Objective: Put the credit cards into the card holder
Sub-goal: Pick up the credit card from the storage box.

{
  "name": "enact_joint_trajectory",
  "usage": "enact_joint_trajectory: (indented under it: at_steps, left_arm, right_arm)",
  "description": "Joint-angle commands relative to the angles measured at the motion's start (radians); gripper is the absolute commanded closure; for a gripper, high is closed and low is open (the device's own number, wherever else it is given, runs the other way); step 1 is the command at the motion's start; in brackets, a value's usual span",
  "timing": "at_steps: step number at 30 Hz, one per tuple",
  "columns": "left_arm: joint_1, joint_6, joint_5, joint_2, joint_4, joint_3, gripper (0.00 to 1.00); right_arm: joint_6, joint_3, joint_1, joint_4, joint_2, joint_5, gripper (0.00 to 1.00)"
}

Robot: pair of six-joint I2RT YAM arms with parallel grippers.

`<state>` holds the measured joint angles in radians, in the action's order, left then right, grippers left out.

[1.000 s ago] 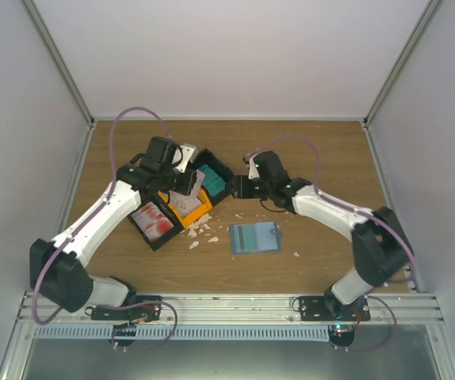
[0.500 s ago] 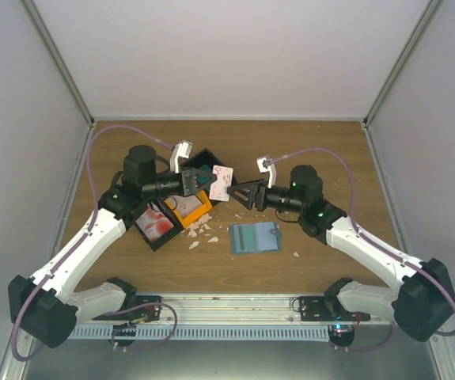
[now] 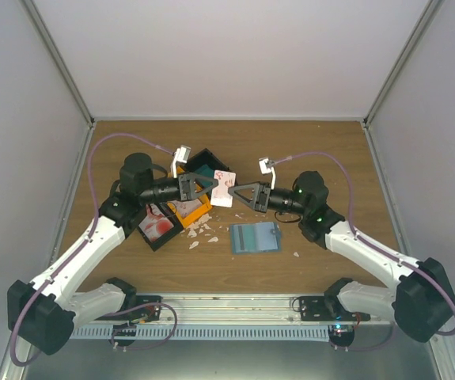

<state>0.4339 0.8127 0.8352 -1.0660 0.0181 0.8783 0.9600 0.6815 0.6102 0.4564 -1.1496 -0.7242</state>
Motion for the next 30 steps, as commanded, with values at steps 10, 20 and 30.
enact_joint_trajectory:
  at_steps: [10,20,30]
  left_arm:
    - [0.006,-0.047,-0.036,0.019,0.012,-0.024,0.74]
    - [0.063,-0.197,-0.226,0.002,0.12,-0.112,0.39]
    - [0.294,-0.216,-0.393,-0.269,0.048,-0.123,0.57]
  right_arm:
    - [-0.024,-0.005,-0.016,-0.013,0.007,-0.002,1.0]
    - [-0.381,0.003,-0.185,-0.648,0.079,0.092,1.0]
    - [-0.508,-0.052,-0.274,-0.879,0.005,0.094,1.0]
